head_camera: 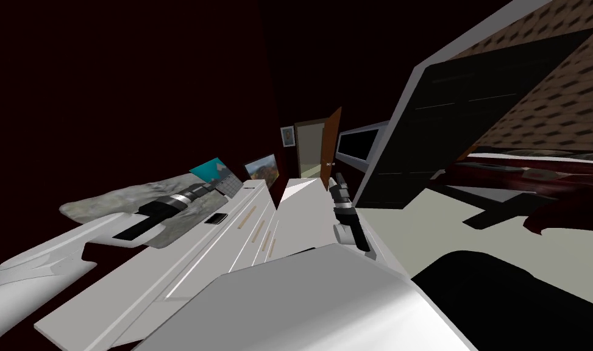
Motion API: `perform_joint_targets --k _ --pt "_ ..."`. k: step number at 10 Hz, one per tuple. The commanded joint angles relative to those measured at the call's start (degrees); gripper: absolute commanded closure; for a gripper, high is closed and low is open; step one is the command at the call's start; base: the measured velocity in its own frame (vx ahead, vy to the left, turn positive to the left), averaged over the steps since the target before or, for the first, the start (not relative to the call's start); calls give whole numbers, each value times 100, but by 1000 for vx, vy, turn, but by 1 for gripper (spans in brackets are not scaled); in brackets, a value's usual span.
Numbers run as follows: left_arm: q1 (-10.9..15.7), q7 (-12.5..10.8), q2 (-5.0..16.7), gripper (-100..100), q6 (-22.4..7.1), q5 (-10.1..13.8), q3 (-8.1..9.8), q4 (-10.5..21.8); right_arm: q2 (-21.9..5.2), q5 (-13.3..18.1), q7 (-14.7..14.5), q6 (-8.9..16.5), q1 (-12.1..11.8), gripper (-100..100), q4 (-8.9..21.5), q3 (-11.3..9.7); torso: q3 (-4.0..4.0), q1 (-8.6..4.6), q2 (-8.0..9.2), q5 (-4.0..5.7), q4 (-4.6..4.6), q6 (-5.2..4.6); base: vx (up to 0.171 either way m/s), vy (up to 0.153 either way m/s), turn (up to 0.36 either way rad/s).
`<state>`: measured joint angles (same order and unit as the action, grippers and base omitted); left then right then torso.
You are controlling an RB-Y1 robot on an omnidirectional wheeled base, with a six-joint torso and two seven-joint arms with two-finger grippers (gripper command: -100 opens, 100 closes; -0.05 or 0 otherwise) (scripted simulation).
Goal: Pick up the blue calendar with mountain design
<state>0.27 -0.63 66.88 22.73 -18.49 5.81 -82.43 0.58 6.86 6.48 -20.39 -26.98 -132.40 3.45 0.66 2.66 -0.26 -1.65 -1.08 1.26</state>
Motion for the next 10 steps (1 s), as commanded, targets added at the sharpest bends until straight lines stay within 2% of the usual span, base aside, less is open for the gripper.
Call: perform_joint_targets --k 1,2,3,4,5,7,8,10 --pt "-286 -14 20 100 9 11 38 -271 0 0 0 0 0 0 0 0 0 0 0 0 0 0 -9 -3 -16" --pt "-339 -14 20 100 9 11 38 -271 0 0 0 0 0 0 0 0 -8 -1 14 0 4 3 -16 -5 1" --pt "-598 59 146 100 -105 210 342 -540 0 0 0 0 0 0 0 0 -13 0 21 0 6 5 111 -35 176" --pt "-801 59 146 100 -105 210 512 -716 0 0 0 0 -2 0 0 0 -4 -7 -4 6 9 18 128 -23 157" --pt "-954 59 146 100 -105 210 569 -858 0 0 0 0 -1 0 0 0 5 -5 -14 4 2 6 79 4 -11" --pt "-1223 59 146 100 -105 210 569 -1102 0 0 0 0 0 0 0 0 0 -2 1 1 0 -4 18 11 -25" --pt "-1403 132 271 100 -219 408 830 -1302 0 0 0 0 0 0 0 0 -7 1 12 1 3 -1 100 -12 149" --pt "-1767 132 271 100 -219 408 1101 -1714 0 0 0 0 -2 0 0 0 6 -11 -19 10 4 -2 116 -16 88"
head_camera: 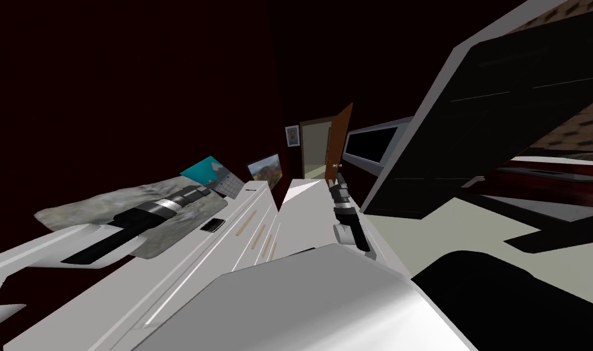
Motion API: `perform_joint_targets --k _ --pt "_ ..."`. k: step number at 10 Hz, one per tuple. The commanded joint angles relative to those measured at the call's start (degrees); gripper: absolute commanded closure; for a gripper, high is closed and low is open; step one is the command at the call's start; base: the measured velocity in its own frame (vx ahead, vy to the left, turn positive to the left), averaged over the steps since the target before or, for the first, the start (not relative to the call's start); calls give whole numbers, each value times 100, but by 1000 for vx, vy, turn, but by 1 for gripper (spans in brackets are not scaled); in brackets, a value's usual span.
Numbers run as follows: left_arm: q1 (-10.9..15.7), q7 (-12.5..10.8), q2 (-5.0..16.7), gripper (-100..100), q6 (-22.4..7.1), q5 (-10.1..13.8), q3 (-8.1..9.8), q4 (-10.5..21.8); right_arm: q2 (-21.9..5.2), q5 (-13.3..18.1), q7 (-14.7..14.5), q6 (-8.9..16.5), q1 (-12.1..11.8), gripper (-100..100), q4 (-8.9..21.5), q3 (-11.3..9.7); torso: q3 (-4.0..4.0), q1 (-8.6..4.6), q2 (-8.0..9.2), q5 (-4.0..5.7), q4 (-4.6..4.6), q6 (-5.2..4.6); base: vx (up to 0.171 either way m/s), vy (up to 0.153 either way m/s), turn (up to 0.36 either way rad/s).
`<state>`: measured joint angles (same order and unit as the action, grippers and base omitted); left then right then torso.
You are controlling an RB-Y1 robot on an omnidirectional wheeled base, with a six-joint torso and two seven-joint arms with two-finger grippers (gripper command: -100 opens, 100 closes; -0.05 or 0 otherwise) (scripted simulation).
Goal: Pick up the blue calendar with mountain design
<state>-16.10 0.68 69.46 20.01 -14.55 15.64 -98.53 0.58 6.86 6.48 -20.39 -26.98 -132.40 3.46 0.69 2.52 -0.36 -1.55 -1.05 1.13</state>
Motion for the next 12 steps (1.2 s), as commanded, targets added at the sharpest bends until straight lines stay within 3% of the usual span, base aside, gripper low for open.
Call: perform_joint_targets --k 1,2,3,4,6,7,8,10,12 --pt "-286 2 13 100 53 14 117 -286 0 0 0 0 0 0 0 0 0 0 0 0 0 0 25 1 -42" --pt "-469 2 13 100 53 14 117 -323 0 0 0 0 1 0 0 0 -9 0 17 -1 1 -1 -6 0 -17" --pt "-688 75 139 100 -61 212 438 -600 0 0 0 0 1 0 0 0 -16 4 31 -2 4 3 91 -22 196" --pt "-885 75 139 100 -61 212 587 -770 0 0 0 0 -1 0 0 1 -12 -2 12 6 9 12 141 -34 139" --pt "-1255 75 139 100 -61 212 648 -1153 0 0 0 0 0 0 0 0 -2 -14 3 9 1 -10 55 -8 -24" --pt "-1353 75 139 100 -61 212 648 -1153 0 0 0 0 1 0 0 0 -9 -9 17 6 2 -10 -4 8 -14" --pt "-1513 148 264 100 -176 411 873 -1397 0 0 0 0 1 0 0 0 -17 -2 31 7 6 -6 102 -11 196" --pt "-1826 148 264 100 -176 411 1170 -1724 0 0 0 0 -1 0 0 0 -1 -18 -5 16 5 -11 113 -22 57" --pt "-2172 148 264 100 -176 411 1180 -1984 0 0 0 0 1 0 0 0 -14 -20 23 17 8 -18 10 0 -17"
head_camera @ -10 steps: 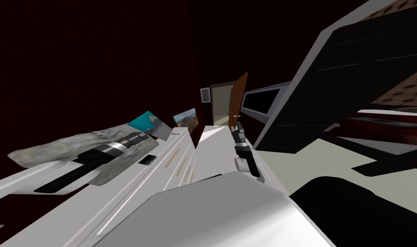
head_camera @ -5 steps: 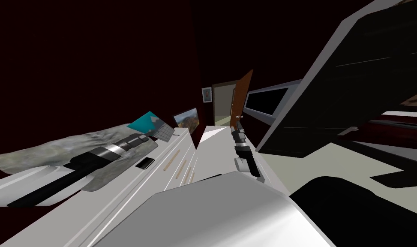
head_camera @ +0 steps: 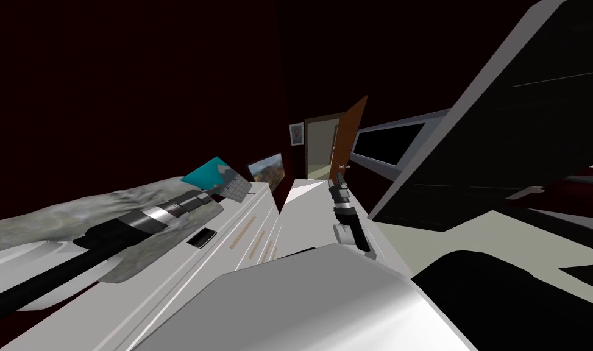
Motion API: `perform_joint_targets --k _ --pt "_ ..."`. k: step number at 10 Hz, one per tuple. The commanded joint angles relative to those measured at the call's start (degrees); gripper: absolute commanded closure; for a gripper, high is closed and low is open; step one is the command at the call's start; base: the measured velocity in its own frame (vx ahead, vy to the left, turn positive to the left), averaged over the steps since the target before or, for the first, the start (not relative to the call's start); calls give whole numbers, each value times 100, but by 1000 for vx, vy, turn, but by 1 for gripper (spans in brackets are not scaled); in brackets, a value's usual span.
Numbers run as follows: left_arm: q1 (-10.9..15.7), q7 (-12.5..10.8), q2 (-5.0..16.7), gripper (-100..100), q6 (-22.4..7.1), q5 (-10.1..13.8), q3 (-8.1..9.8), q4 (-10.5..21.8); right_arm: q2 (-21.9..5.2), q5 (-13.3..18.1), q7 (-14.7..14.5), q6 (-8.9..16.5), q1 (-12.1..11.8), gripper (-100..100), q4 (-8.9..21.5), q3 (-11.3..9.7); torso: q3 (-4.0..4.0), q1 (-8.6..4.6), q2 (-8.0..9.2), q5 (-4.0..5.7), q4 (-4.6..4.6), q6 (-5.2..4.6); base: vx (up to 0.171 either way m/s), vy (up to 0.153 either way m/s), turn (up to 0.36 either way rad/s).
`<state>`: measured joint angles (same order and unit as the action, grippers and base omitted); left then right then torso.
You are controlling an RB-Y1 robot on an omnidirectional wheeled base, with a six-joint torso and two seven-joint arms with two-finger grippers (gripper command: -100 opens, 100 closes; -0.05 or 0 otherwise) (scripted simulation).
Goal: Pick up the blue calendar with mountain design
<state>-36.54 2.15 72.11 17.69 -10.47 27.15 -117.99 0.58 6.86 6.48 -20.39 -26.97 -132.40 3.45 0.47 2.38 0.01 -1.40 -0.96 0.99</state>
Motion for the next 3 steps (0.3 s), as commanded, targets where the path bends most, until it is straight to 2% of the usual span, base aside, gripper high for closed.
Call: perform_joint_targets --k 1,2,3 --pt "-192 1 -1 100 56 2 29 -39 0 0 0 0 0 0 0 0 0 0 0 0 0 0 -13 -1 2" --pt "-133 0 4 100 36 3 27 -31 0 0 0 0 0 0 0 0 -5 5 7 0 3 1 -6 -2 4" --pt "-147 -2 5 0 45 3 29 -32 0 0 0 0 0 0 0 0 -6 5 7 1 5 0 0 0 0"
